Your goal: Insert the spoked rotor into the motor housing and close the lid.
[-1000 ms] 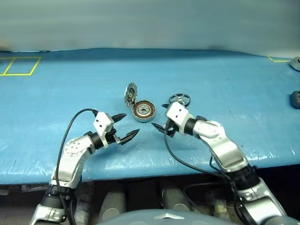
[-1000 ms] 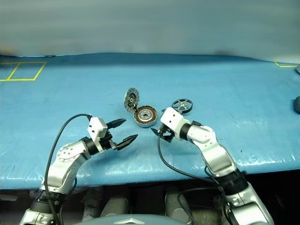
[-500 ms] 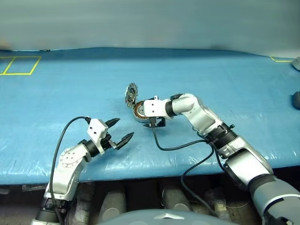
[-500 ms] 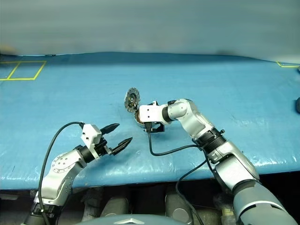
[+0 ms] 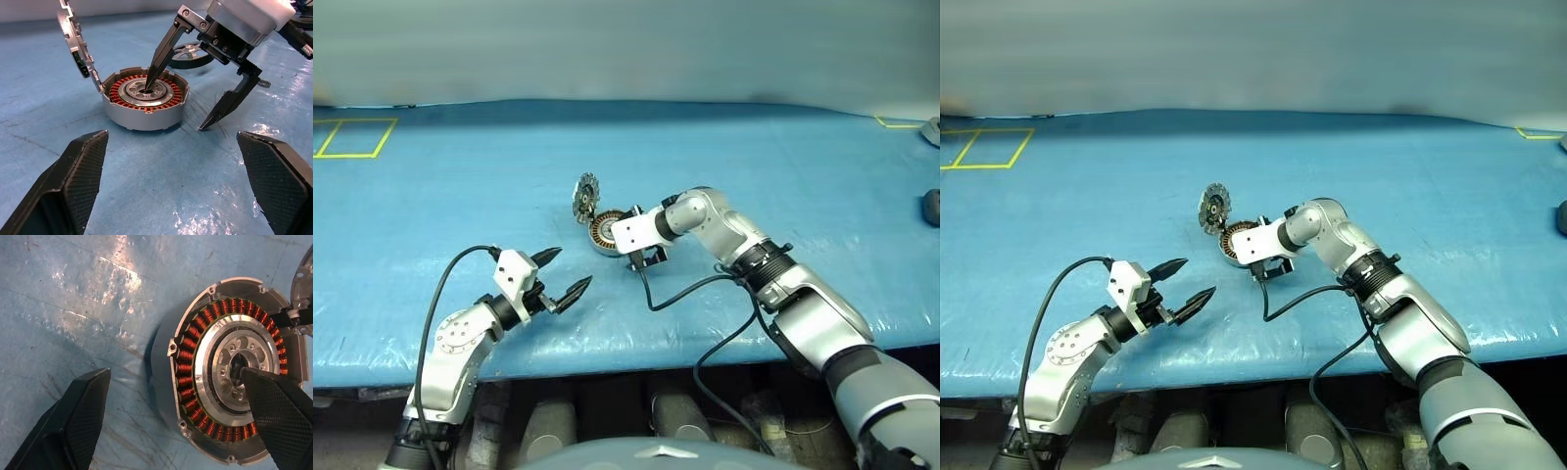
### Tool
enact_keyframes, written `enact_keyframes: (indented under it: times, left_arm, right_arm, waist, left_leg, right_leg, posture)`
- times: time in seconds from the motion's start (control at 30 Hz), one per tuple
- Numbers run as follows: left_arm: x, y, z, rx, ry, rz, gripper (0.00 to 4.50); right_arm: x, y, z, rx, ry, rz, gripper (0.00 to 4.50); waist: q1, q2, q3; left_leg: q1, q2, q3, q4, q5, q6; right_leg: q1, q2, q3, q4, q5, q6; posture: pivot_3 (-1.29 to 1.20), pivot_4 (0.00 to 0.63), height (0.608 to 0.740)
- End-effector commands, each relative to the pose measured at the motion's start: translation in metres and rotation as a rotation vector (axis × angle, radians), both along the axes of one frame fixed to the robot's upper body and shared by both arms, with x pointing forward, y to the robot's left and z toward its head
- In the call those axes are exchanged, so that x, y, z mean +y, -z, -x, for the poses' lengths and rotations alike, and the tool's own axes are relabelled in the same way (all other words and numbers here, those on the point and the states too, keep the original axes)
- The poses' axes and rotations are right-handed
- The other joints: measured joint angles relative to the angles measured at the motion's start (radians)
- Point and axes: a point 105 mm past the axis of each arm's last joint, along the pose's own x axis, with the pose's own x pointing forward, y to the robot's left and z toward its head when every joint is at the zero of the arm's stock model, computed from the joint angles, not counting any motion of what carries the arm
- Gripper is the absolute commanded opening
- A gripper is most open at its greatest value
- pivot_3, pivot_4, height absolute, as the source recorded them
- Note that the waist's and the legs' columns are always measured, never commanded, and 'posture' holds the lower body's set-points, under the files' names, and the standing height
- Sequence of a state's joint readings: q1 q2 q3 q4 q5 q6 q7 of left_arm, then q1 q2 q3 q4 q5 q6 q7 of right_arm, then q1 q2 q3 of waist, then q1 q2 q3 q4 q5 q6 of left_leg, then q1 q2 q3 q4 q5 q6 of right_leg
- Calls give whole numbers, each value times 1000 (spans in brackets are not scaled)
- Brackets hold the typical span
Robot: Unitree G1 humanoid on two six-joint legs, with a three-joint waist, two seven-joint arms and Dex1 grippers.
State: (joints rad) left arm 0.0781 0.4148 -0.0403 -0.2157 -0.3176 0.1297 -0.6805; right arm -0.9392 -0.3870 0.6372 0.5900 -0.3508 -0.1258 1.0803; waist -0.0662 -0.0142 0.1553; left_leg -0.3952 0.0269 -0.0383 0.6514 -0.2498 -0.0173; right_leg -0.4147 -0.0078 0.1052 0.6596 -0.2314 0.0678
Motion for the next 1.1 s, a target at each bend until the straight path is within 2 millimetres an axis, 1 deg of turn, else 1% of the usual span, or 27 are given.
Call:
enact_keyframes:
  times: [0.03,0.17,0.33,0.47,0.53,0.6,0.67,0.8,0.83,0.93,1.1]
  left_arm:
    - [-6,-17,0,-63,28,7,4500]
    - [-7,-17,0,-61,34,6,4500]
    - [-9,-16,0,-58,39,11,4500]
    - [-13,-14,2,-51,50,15,4500]
    - [-13,-13,2,-49,50,13,4500]
    - [-13,-13,2,-48,48,14,4500]
    - [-14,-13,1,-48,48,14,4500]
    - [-14,-13,1,-49,49,14,4500]
    - [-15,-13,1,-49,50,15,4500]
    - [-15,-12,1,-48,49,17,4500]
    - [-16,-11,1,-45,46,19,4500]
  right_arm:
    - [0,-6,-4,-43,-23,14,4474]
    - [-3,-6,-10,-95,-29,47,4474]
    - [-4,-1,-15,-141,-32,84,4474]
    - [-4,7,-10,-111,-68,122,4474]
    - [-6,10,-6,-126,-114,170,4474]
    - [-6,11,-6,-142,-138,191,4078]
    - [-5,11,-6,-150,-146,200,3530]
    - [-6,15,-6,-175,-179,252,2138]
    - [-6,16,-6,-181,-181,258,2004]
    - [-5,18,-7,-194,-193,273,2008]
    - [-4,16,0,-143,-193,247,2008]
  waist:
    - [0,0,0]
    - [0,0,0]
    - [-1,0,0]
    - [-1,0,0]
    - [-1,0,0]
    - [-1,0,0]
    - [-1,0,0]
    - [-2,0,0]
    - [-2,0,0]
    - [-2,0,-1]
    - [-2,0,-1]
  left_leg:
    - [0,0,0,0,0,0]
    - [1,0,0,0,0,0]
    - [1,0,0,1,0,0]
    - [2,0,0,1,0,0]
    - [2,0,0,1,0,0]
    - [2,0,0,1,0,0]
    - [2,0,0,1,0,0]
    - [3,0,0,1,0,0]
    - [3,0,0,1,0,0]
    - [4,0,0,1,0,0]
    - [5,0,0,1,0,0]
  right_leg:
    - [0,0,0,0,0,0]
    - [0,0,0,0,0,0]
    - [1,0,0,0,0,0]
    - [1,0,0,0,0,0]
    - [2,0,0,0,0,0]
    - [2,0,0,0,0,0]
    - [2,0,0,0,0,0]
    - [2,0,0,1,0,0]
    - [2,0,0,1,0,0]
    - [3,0,0,1,0,0]
    - [4,0,0,1,0,-1]
  posture:
    - [0,150,740]
    - [0,150,740]
    - [0,150,740]
    - [0,150,740]
    - [0,150,740]
    - [0,150,740]
    - [0,150,740]
    - [0,150,740]
    - [0,150,740]
    - [0,150,740]
    - [0,150,740]
